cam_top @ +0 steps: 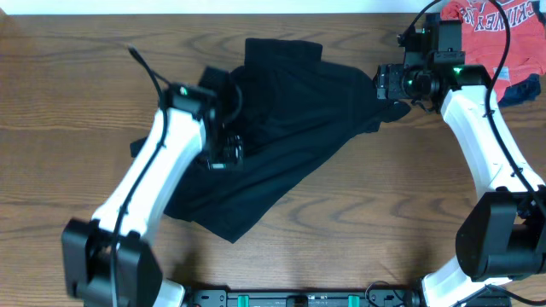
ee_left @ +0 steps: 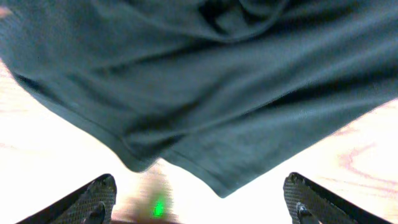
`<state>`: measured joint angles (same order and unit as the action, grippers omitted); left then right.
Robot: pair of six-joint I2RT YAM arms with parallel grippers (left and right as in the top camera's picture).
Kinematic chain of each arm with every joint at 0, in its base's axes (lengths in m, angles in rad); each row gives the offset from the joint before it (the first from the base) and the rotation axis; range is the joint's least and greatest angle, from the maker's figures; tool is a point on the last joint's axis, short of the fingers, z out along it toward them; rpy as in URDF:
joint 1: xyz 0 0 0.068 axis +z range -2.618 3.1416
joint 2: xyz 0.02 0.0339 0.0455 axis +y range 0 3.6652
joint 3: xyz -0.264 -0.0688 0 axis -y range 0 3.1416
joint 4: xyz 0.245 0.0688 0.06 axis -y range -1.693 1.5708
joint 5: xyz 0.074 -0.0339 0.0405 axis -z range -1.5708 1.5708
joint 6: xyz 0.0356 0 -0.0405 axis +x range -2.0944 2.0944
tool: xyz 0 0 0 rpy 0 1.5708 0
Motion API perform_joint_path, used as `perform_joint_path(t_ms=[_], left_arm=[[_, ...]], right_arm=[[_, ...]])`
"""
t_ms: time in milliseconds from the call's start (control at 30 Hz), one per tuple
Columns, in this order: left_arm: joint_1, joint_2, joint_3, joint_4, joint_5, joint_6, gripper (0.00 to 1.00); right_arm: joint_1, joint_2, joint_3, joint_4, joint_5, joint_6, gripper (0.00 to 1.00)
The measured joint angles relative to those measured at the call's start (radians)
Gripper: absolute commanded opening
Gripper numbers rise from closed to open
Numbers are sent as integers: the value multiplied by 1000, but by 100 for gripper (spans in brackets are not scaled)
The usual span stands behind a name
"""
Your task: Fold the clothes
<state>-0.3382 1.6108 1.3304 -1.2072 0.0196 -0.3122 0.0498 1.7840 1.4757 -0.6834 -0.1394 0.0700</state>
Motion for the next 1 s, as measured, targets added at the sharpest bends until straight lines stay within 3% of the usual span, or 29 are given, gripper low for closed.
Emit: perform_joint_path(t_ms=[233, 467, 767, 1000], left_arm=[[-129, -200, -209, 122, 1, -81, 87], [-266, -229, -414, 268, 24, -107, 84], [-287, -225, -520, 344, 97, -142, 77], [-287, -225, -590, 377, 143, -175, 76]], right_arm=[[0, 0, 0, 0, 0, -7, 78], [0, 0, 0, 0, 0, -12, 78], [0, 0, 0, -5, 0, -14, 76], [0, 0, 0, -9, 0, -14, 75]])
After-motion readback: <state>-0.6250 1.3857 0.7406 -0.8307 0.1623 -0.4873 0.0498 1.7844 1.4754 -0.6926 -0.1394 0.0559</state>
